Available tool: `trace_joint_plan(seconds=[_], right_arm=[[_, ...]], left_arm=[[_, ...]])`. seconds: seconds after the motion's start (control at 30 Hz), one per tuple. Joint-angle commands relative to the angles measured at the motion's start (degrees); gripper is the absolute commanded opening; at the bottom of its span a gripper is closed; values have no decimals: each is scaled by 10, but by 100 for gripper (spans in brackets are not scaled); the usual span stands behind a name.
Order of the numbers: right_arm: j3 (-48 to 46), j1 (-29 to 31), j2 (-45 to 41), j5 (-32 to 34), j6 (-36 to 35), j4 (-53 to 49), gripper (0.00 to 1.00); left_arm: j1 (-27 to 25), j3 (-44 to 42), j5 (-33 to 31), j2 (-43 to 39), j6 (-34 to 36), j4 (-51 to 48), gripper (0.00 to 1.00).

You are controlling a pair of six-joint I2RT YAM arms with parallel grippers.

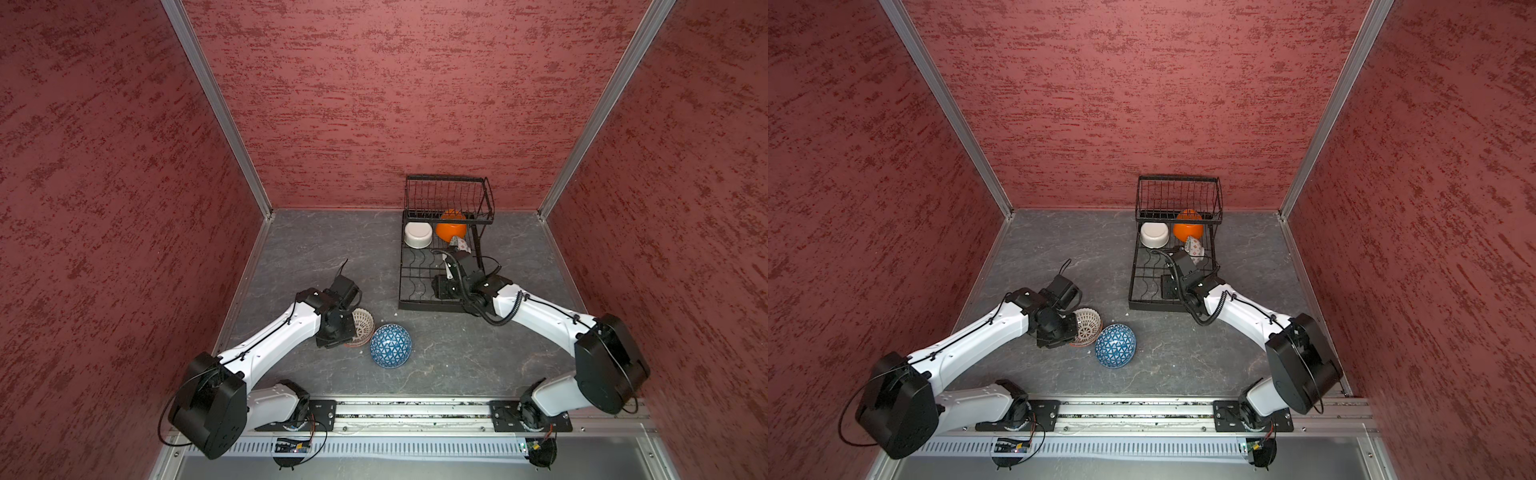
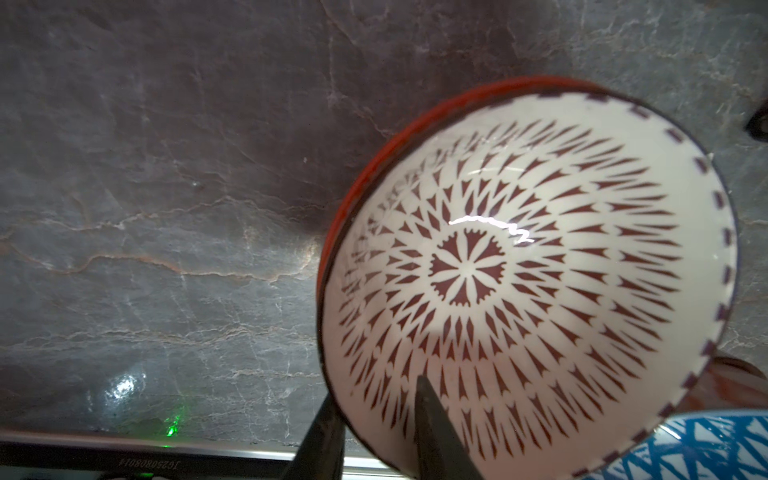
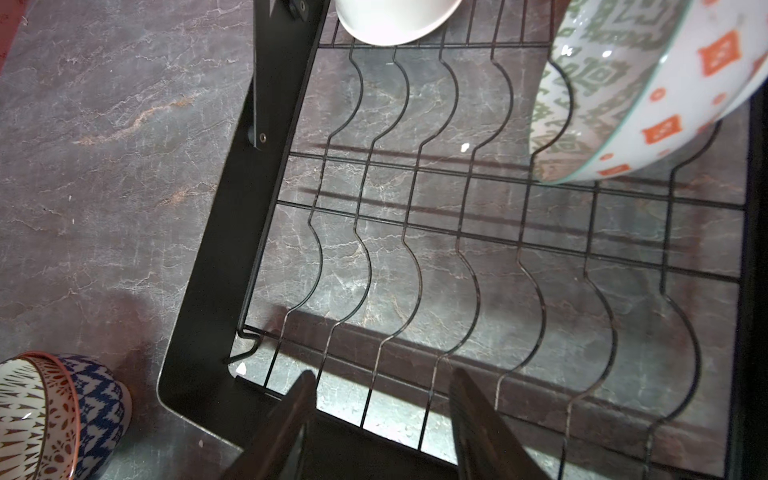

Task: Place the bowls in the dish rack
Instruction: 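Close the left gripper on the red-white bowl rim and tilt it up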

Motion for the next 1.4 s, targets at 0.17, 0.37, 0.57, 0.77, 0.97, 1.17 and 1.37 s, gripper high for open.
trace_joint_plan(seconds=[0.17,0.37,0.57,0.77,0.97,1.17,1.37], right_arm=[[-4,3,4,10,-6,13,54],[-3,4,10,8,-6,17,54],[-3,4,15,6,-5,20,54],[-3,4,19,6,-5,22,54],[-5,4,22,5,-5,24,54],[-4,3,25,4,-5,24,54],[-4,4,26,4,-3,24,54]], left_arm=[[3,-4,3,-1,5,17,18],[3,-2,5,-4,6,17,14],[3,1,5,-8,9,16,8],[3,3,1,-13,9,18,2],[4,5,-9,-21,9,21,0],[6,6,-17,-43,10,31,0],[6,15,-18,-68,16,46,0]])
